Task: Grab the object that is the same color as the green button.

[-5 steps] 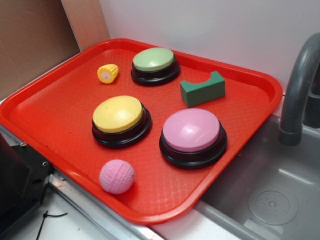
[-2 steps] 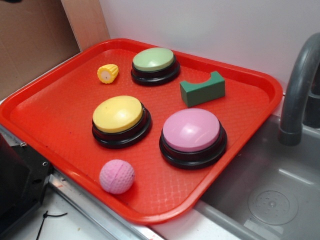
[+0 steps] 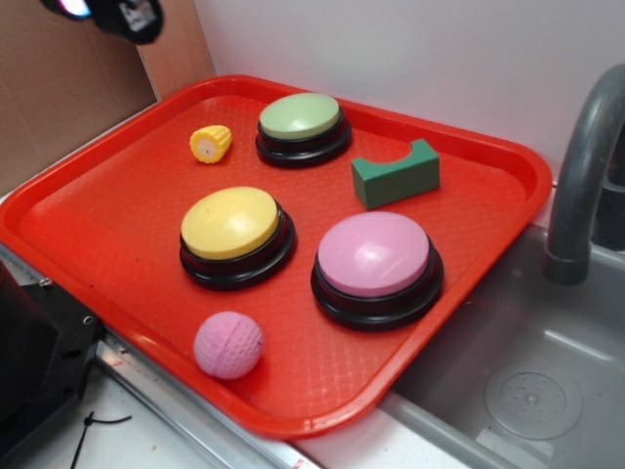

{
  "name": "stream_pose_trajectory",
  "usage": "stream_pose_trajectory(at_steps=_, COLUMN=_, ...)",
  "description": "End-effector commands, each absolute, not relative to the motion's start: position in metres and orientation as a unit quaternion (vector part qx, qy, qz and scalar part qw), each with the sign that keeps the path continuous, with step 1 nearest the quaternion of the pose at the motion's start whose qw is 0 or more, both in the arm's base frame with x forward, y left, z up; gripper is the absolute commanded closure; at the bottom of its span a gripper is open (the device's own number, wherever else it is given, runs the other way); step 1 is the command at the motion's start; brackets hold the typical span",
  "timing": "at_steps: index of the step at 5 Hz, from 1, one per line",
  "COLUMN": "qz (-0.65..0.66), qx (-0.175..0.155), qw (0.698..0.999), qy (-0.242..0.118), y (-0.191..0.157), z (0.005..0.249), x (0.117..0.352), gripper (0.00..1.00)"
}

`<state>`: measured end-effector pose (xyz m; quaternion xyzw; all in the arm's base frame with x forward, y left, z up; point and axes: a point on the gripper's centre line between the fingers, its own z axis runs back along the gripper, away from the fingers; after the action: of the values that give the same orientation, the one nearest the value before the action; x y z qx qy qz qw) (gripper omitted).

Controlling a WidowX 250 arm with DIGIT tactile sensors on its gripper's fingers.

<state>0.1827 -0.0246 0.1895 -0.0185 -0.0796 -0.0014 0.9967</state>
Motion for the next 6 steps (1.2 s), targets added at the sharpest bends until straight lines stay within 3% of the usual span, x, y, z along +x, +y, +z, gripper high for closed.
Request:
stream_pose_trajectory(at_steps=1, qz=-0.022, qx=-0.039, qw=0.993, qy=-0.112, y=-0.043, z=0.154, x=0.247, gripper=0.00)
stream_pose_trajectory(at_steps=4, qz=-0.047, qx=-0.021, qw=0.991, qy=-0.125, y=-0.096, z=0.095, x=0.315, gripper=0.00)
stream_pose_trajectory(at_steps=6, qz=-0.053, qx=-0.014, qw=0.993, qy=-0.100, y=-0.105, z=0.066, x=0.324, gripper=0.00)
